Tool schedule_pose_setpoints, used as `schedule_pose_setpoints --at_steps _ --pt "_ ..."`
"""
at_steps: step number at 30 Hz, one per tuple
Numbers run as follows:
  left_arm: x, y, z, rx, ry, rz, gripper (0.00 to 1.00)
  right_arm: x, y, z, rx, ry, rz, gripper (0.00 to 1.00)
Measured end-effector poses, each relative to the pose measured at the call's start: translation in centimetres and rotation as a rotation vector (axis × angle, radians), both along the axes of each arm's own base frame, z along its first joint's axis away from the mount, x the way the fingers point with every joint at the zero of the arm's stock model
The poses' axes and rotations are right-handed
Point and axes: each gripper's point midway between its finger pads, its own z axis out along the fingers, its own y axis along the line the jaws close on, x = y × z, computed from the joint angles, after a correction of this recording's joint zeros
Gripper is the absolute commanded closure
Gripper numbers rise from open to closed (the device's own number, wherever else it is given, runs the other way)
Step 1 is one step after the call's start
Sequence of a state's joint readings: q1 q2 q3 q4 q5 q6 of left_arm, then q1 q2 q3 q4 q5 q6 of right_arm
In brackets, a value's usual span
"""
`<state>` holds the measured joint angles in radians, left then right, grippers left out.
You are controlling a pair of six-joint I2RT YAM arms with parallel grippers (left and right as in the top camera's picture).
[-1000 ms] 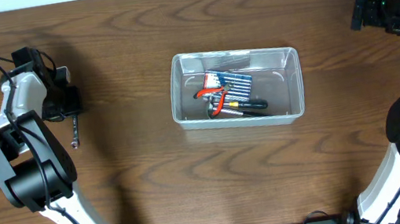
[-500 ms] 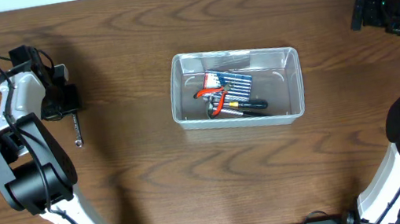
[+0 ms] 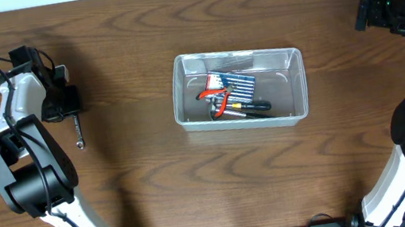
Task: Pack container
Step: 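Lift the wrench with the left gripper, then carry the wrench over the clear container and lower it inside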
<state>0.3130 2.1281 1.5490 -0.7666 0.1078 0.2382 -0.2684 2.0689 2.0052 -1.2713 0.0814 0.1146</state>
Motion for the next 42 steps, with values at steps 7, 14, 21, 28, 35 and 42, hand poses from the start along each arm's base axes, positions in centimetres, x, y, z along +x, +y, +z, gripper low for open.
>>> schedule_pose_setpoints --at_steps 7,14,21,28,35,42 --pt "-0.1 -0.1 0.0 -0.004 0.003 0.003 0.94 0.0 0.0 0.0 0.000 0.000 0.000 0.01" --pt "0.4 -0.2 2.1 -0.007 -0.048 0.003 0.94 0.0 0.0 0.0 0.000 0.000 0.000 0.01" --pt "1.2 -0.6 7.1 -0.004 -0.169 0.009 0.94 0.0 0.0 0.0 0.000 0.000 0.000 0.01" --pt "1.6 -2.2 11.5 -0.036 -0.280 -0.016 0.94 0.0 0.0 0.0 0.000 0.000 0.000 0.01" --pt "2.0 -8.6 17.3 -0.063 -0.415 -0.165 0.94 0.0 0.0 0.0 0.000 0.000 0.000 0.01" --pt "1.0 -19.4 21.9 -0.134 -0.527 -0.379 0.94 0.0 0.0 0.0 0.000 0.000 0.000 0.01"
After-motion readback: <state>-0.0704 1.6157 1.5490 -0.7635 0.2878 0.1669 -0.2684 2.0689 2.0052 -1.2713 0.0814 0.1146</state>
